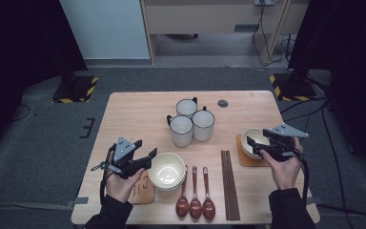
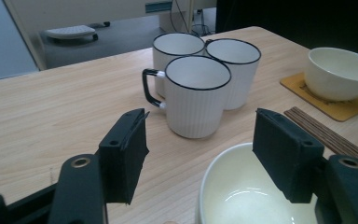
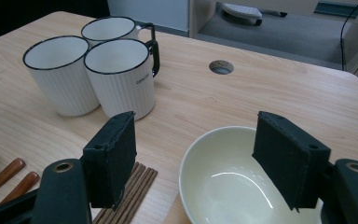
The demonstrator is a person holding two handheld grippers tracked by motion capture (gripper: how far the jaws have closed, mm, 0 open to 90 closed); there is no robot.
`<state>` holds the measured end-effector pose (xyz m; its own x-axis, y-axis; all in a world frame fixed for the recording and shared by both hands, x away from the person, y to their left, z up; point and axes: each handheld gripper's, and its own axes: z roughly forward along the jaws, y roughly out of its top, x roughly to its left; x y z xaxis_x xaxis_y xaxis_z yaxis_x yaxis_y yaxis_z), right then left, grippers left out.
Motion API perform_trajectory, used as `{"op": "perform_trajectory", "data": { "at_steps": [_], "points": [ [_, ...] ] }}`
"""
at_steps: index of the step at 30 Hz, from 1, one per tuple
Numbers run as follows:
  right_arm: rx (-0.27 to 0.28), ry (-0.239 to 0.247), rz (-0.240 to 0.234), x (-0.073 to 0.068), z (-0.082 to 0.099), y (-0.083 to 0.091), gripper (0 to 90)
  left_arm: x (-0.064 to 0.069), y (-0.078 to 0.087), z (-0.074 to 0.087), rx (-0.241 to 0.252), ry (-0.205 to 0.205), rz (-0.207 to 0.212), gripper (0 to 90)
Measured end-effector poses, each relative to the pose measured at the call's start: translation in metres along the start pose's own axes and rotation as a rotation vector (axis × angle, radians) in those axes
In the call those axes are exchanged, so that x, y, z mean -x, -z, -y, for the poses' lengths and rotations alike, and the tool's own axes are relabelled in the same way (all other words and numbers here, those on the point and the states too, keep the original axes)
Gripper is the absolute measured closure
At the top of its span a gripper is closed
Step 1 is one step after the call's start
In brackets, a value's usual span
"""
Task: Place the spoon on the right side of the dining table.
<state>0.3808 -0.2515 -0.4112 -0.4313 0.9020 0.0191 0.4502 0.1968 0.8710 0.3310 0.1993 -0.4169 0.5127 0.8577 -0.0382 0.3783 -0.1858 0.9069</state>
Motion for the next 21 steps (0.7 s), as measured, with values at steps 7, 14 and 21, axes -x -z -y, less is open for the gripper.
{"op": "perform_trajectory", "data": {
  "at_steps": [7,14,21],
  "points": [
    [-0.003,0.015,-0.019,-0.008,0.001,-0.002,29.1,0.012,-0.004,0.001,-0.011,-0.033,0.033,34.3],
    [-0.018,0.021,-0.022,-0.016,0.003,-0.006,27.5,0.020,-0.008,0.003,-0.016,-0.058,0.066,34.2],
    [-0.012,0.023,-0.065,-0.024,0.002,-0.006,28.8,0.026,-0.009,0.005,-0.026,-0.094,0.065,32.3]
  ]
}}
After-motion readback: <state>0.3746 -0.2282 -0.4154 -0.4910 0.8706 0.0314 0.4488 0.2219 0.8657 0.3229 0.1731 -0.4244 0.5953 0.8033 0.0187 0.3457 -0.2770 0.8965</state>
